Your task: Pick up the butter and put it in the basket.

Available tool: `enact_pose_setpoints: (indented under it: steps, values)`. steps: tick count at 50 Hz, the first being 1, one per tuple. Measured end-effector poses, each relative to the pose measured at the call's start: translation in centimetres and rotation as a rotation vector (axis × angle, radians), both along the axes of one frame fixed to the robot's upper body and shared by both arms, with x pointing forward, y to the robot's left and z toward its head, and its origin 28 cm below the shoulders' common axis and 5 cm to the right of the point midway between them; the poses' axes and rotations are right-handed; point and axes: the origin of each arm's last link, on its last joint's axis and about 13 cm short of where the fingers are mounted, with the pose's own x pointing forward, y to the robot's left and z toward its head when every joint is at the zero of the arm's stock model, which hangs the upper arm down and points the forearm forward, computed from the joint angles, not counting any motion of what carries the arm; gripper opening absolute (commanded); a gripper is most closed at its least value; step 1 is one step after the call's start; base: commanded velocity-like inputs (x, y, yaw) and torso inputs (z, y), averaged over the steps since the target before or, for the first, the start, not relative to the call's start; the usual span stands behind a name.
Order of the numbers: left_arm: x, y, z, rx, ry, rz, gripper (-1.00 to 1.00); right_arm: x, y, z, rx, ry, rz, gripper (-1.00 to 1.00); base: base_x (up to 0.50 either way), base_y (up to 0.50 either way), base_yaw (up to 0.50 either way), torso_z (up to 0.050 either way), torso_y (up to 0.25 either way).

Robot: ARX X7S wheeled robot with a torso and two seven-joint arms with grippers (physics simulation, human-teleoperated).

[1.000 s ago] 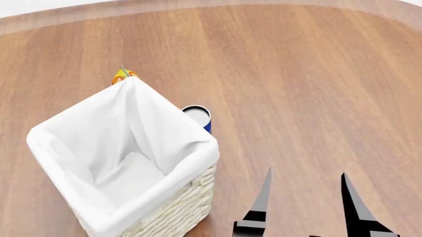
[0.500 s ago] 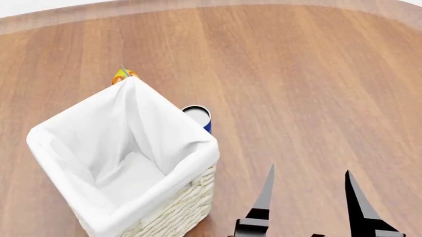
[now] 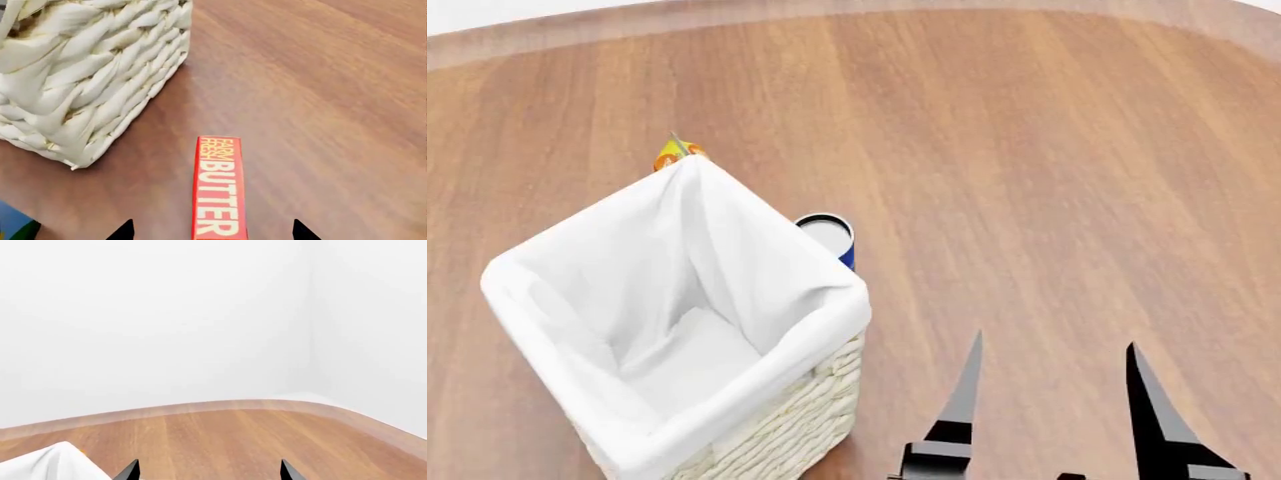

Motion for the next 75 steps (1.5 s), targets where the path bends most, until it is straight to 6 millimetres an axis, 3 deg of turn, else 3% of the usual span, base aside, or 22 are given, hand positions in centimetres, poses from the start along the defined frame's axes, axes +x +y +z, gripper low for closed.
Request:
enact_pose_setpoints:
  steps: [31, 55, 56, 75]
  values:
    - [-0.3, -0.9, -1.4, 0.016, 0.05, -0.023, 1.0, -0.1, 0.0, 0.2, 0.002, -0.005, 0.002, 1.0, 0.0, 0.0, 0.0, 0.0, 0.0]
    - [0.8, -0.8, -2.5, 0.041, 0.073, -0.013, 1.0, 0.0, 0.0, 0.1, 0.005, -0.003, 0.002, 1.0, 0.0, 0.0, 0.0, 0.0, 0.0]
    - [0.8, -0.8, -2.5, 0.041, 0.074, -0.012, -1.0, 0.0, 0.0, 0.1, 0.005, -0.003, 0.002, 1.0, 0.0, 0.0, 0.0, 0.0, 0.0]
    - [1.0, -0.6, -2.8, 0.06, 0.07, -0.005, -1.0, 0.0, 0.0, 0.1, 0.004, -0.003, 0.003, 1.0, 0.0, 0.0, 0.0, 0.0, 0.0]
